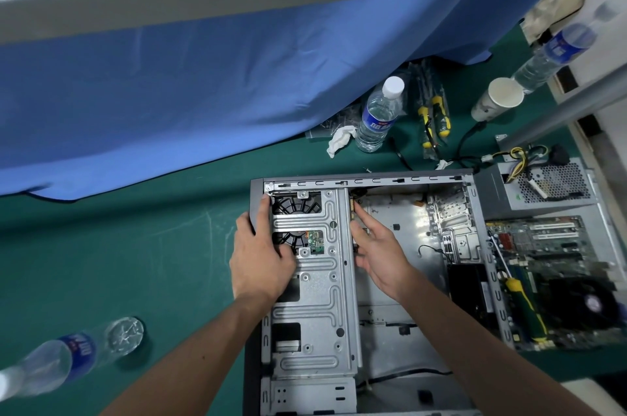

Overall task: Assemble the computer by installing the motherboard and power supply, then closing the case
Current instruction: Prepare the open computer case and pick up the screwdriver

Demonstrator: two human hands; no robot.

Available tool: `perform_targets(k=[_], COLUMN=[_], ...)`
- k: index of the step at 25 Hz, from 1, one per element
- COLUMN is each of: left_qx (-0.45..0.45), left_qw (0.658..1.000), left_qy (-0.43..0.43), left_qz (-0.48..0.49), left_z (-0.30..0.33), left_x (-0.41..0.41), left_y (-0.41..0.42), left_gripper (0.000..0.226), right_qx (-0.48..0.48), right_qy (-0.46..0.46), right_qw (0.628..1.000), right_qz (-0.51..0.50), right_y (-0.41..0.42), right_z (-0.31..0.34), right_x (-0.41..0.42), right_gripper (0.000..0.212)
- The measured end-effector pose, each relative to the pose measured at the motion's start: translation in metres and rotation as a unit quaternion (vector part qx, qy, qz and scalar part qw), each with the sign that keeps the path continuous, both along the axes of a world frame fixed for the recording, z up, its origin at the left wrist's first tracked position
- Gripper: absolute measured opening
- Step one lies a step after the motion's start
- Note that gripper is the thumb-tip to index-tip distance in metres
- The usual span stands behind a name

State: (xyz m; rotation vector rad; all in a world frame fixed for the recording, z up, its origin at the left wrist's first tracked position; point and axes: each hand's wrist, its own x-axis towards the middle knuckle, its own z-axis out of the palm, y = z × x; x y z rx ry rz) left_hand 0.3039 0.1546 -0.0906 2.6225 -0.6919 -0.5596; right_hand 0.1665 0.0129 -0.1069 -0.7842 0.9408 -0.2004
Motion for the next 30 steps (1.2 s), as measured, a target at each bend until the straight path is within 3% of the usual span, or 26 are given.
perform_targets(k=[15, 17, 20, 22, 23, 26, 27, 28, 30], left_qx=[0.001, -0.004, -0.007, -0.010, -0.013, -0.011, -0.010, -0.009, -0.017], left_qw=[1.000, 1.000, 1.000, 1.000, 1.000, 1.000, 1.000, 1.000, 1.000], left_qy=[0.003, 0.005, 0.008, 0.009, 0.009, 0.006, 0.005, 0.004, -0.003], left_qz=[0.001, 0.003, 0.003, 0.007, 0.006, 0.003, 0.002, -0.001, 0.001], left_z=[0.002, 0.003, 0.005, 0.005, 0.006, 0.006, 0.006, 0.005, 0.003], left_x=[0.001, 0.001, 0.000, 0.001, 0.000, 0.002, 0.003, 0.003, 0.003], left_y=[0.000, 0.001, 0.000, -0.001, 0.000, 0.001, 0.002, 0.002, 0.004], left_gripper=[0.086, 0.085, 0.083, 0.082, 0.082, 0.080, 0.080, 0.079, 0.076], right_qx=[-0.024, -0.052, -0.171, -0.299, -0.387, -0.633, -0.667, -0.667, -0.612], right_qy=[0.061, 0.089, 0.158, 0.190, 0.216, 0.323, 0.357, 0.391, 0.438], right_qw=[0.997, 0.993, 0.964, 0.924, 0.885, 0.696, 0.645, 0.617, 0.606], right_qz=[0.028, 0.061, 0.130, 0.145, 0.143, 0.102, 0.112, 0.148, 0.259], right_y=[0.002, 0.001, -0.007, -0.012, -0.014, -0.028, -0.033, -0.038, -0.039], right_z=[0.003, 0.011, 0.030, 0.042, 0.048, 0.053, 0.052, 0.049, 0.042], right_x=[0.002, 0.000, -0.015, -0.034, -0.048, -0.090, -0.104, -0.118, -0.137], right_gripper=[0.048, 0.048, 0.049, 0.044, 0.041, 0.043, 0.048, 0.056, 0.071])
